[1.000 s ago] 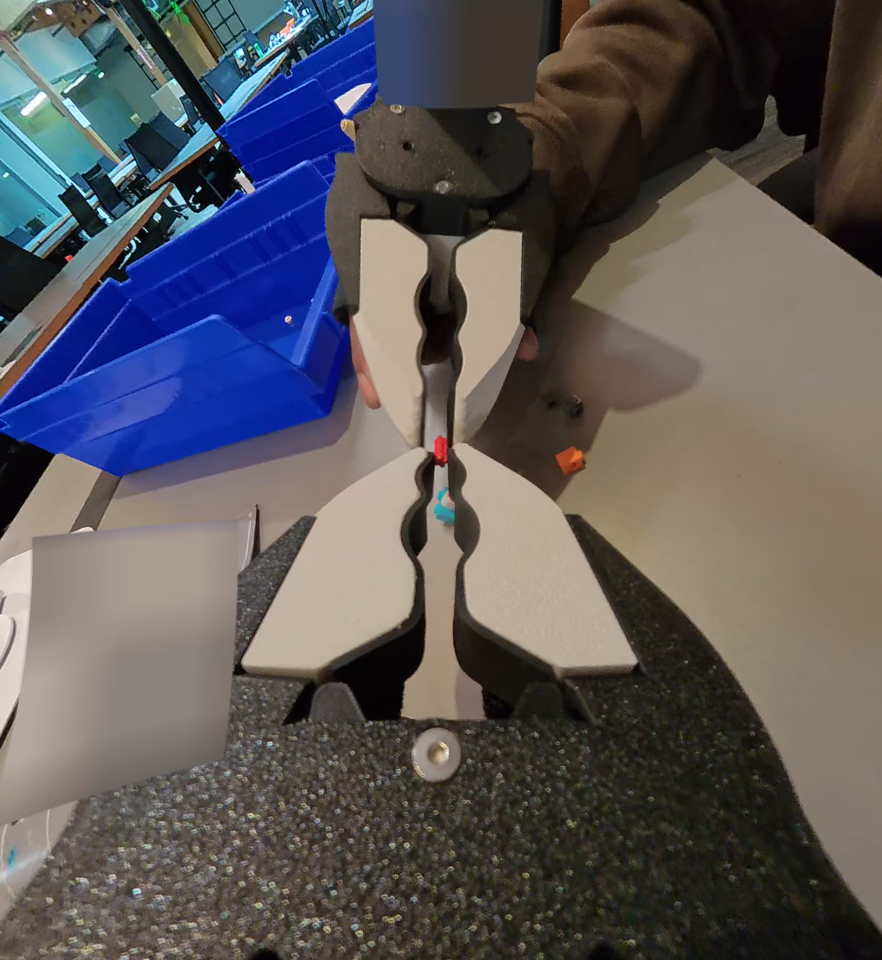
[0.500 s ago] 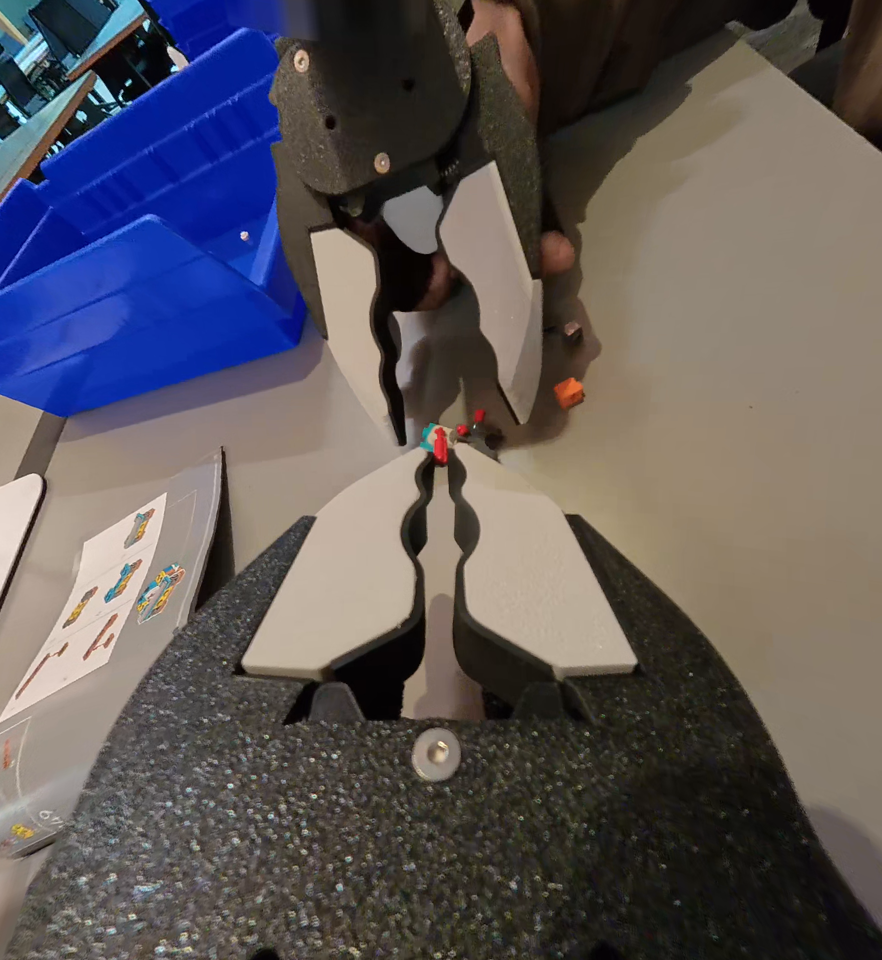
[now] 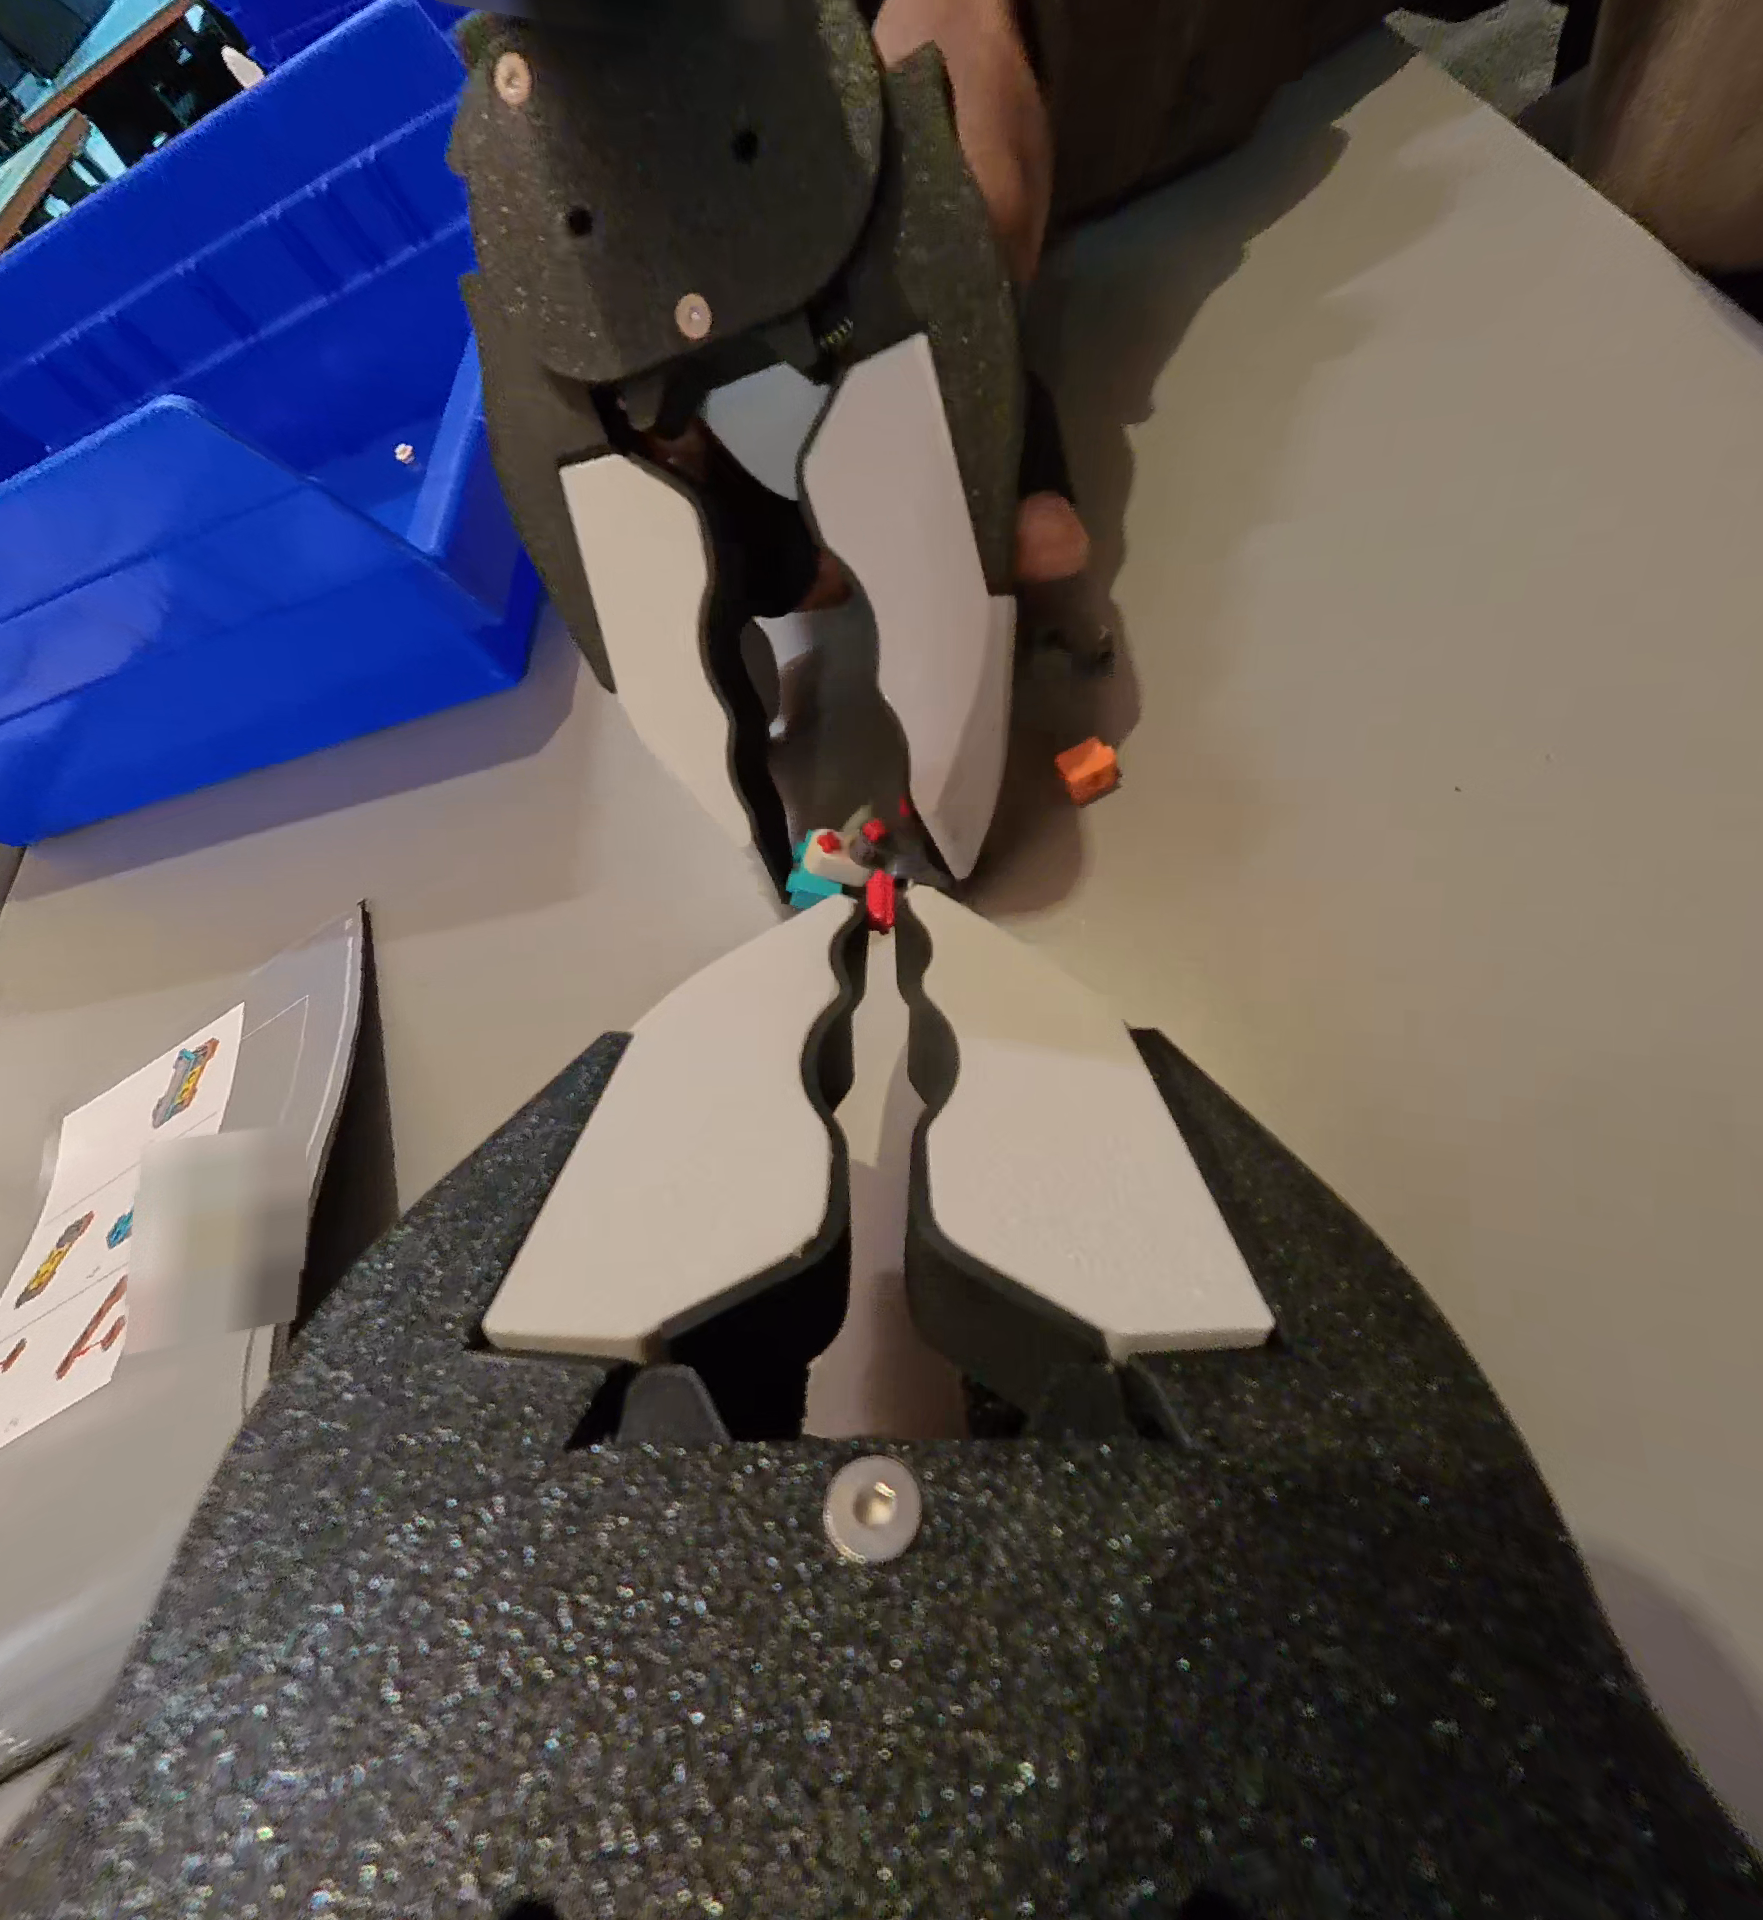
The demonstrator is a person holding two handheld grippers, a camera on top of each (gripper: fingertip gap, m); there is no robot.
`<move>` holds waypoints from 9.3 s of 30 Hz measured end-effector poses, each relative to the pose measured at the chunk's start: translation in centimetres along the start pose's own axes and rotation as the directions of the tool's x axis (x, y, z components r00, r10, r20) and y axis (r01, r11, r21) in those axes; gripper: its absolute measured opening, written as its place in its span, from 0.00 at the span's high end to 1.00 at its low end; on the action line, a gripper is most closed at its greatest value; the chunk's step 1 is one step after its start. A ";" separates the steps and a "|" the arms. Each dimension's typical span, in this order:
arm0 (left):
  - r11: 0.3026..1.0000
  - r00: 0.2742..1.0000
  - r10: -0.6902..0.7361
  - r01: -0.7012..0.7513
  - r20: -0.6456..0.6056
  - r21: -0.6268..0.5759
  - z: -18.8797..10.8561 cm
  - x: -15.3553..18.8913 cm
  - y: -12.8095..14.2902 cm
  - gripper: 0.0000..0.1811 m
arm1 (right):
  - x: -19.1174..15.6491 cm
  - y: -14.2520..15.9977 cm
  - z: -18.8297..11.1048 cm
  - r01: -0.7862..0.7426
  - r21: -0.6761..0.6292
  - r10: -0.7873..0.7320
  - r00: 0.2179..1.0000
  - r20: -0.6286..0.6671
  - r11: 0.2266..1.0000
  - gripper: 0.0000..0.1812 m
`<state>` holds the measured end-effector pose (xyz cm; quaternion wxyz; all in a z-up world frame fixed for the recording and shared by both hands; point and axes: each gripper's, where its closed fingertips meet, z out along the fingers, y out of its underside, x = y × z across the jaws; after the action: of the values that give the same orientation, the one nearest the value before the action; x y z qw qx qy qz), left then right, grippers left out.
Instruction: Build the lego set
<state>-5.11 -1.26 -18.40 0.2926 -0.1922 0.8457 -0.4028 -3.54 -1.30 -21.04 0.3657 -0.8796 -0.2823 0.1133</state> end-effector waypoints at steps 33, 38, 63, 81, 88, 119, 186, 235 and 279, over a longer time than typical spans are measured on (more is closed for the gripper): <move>0.996 0.994 0.088 -0.089 -0.066 -0.014 0.0 1.7 -0.5 0.98 | -1.9 -1.8 -0.5 0.118 0.128 -0.131 0.987 0.097 0.985 0.81; 0.994 0.992 0.106 -0.108 -0.069 -0.027 0.1 1.9 -0.4 0.98 | -2.0 -1.7 -0.4 0.126 0.118 -0.138 0.986 0.096 0.985 0.81; 0.957 0.958 0.278 -0.282 -0.067 -0.062 0.0 2.7 -0.6 0.97 | -2.9 -1.7 0.0 0.151 0.097 -0.163 0.977 0.136 0.984 0.81; 0.986 0.977 0.045 -0.076 -0.208 -0.145 -0.3 4.1 -0.2 0.98 | -4.0 -1.8 0.9 0.283 0.041 -0.286 0.949 0.134 0.958 0.81; 0.991 0.968 -0.053 0.022 -0.245 -0.128 -0.6 4.2 -0.2 0.98 | -4.1 -2.0 1.0 0.298 0.039 -0.300 0.945 0.128 0.954 0.82; 0.993 0.974 -0.030 0.004 -0.226 -0.116 -1.5 3.8 -0.6 0.98 | -4.0 -3.3 0.8 0.304 0.056 -0.308 0.947 0.092 0.951 0.82; 0.851 0.887 -0.419 0.309 0.194 0.425 -3.3 -6.3 -5.7 0.96 | 3.7 -10.0 -7.0 -0.180 0.673 0.257 0.966 -0.015 0.718 0.79; 0.827 0.884 -0.456 0.379 0.101 0.416 -3.6 -6.0 -4.6 0.97 | 2.8 -10.9 -7.6 -0.084 0.547 0.000 0.988 0.152 0.833 0.98; 0.729 0.679 -0.639 0.384 0.362 0.566 -11.7 -12.4 -0.8 0.96 | 6.1 -4.1 -4.7 -0.082 0.439 0.131 0.988 -0.083 0.895 0.90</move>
<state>-3.28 11.90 -7.65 0.4231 -0.4593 0.5213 -0.5816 1.67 1.90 -14.83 0.5609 -0.7950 -0.1806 0.1443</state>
